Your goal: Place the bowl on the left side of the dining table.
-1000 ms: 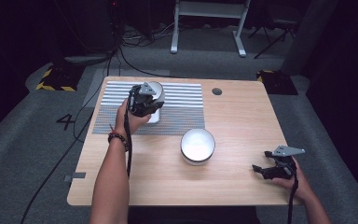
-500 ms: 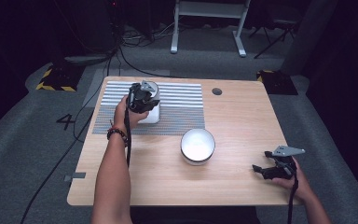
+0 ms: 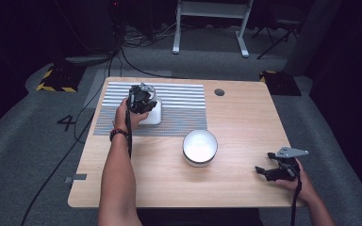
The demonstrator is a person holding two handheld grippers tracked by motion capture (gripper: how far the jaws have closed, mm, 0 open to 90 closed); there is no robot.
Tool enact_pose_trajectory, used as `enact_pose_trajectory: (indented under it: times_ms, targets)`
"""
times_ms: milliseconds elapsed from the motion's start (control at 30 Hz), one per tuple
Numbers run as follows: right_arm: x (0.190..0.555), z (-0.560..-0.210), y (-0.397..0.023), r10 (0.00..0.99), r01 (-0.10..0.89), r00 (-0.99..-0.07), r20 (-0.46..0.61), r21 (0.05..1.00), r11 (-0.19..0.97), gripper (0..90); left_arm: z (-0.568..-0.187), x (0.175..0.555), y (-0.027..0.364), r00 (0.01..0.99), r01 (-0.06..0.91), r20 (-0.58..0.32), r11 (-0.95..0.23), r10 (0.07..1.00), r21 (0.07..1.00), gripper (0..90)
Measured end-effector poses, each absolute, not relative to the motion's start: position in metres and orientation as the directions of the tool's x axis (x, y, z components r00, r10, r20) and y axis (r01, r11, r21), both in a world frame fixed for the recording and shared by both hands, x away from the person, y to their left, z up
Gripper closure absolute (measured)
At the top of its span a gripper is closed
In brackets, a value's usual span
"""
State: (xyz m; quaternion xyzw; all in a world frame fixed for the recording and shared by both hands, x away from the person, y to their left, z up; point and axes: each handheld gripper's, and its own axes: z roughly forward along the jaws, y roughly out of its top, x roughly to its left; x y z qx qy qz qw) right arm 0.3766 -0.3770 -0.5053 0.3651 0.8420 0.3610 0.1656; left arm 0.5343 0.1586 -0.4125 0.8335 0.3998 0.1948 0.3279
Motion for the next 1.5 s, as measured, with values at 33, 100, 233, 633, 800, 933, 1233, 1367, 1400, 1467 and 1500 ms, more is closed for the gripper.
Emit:
enact_pose_trajectory:
  times_ms: [33,100,233,633,800,933,1233,1367,1400,1467,1500]
  targets:
    - [0.376,-0.505,-0.377,0.736,0.498,-0.677,-0.011,0.730,0.469,11.7,-0.416,0.537,0.158,0.598,0.548,0.071,-0.472,0.798,0.690,81.0]
    - [0.376,-0.505,-0.377,0.735,0.497,-0.678,-0.012,0.730,0.470,11.7,-0.417,0.538,0.159,0.599,0.549,0.073,-0.476,0.797,0.687,81.0]
    - [0.376,-0.505,-0.377,0.735,0.496,-0.678,-0.011,0.730,0.469,11.7,-0.423,0.540,0.156,0.601,0.556,0.089,-0.495,0.795,0.667,81.1]
    - [0.376,-0.505,-0.377,0.735,0.496,-0.678,-0.012,0.730,0.470,11.9,-0.446,0.545,0.150,0.577,0.590,0.113,-0.508,0.809,0.627,81.0]
    - [0.376,-0.505,-0.377,0.735,0.496,-0.678,-0.011,0.731,0.469,11.9,-0.451,0.544,0.153,0.570,0.582,0.099,-0.486,0.816,0.652,81.1]
    - [0.376,-0.505,-0.377,0.735,0.497,-0.678,-0.011,0.731,0.469,12.0,-0.454,0.542,0.154,0.580,0.576,0.090,-0.486,0.810,0.657,81.5]
    - [0.376,-0.505,-0.377,0.735,0.497,-0.678,-0.010,0.731,0.468,12.0,-0.463,0.542,0.150,0.583,0.588,0.056,-0.468,0.811,0.659,81.6]
    - [0.376,-0.505,-0.377,0.735,0.497,-0.678,-0.011,0.730,0.469,12.0,-0.466,0.543,0.147,0.578,0.584,0.069,-0.471,0.813,0.661,80.5]
    - [0.376,-0.505,-0.377,0.735,0.497,-0.678,-0.011,0.730,0.469,12.0,-0.466,0.543,0.147,0.578,0.584,0.069,-0.471,0.813,0.661,80.0]
    - [0.376,-0.505,-0.377,0.735,0.496,-0.678,-0.011,0.730,0.469,12.0,-0.467,0.543,0.146,0.578,0.589,0.066,-0.472,0.814,0.656,79.7]
    - [0.376,-0.505,-0.377,0.734,0.496,-0.679,-0.011,0.730,0.470,12.0,-0.467,0.543,0.146,0.572,0.591,0.064,-0.465,0.818,0.659,79.5]
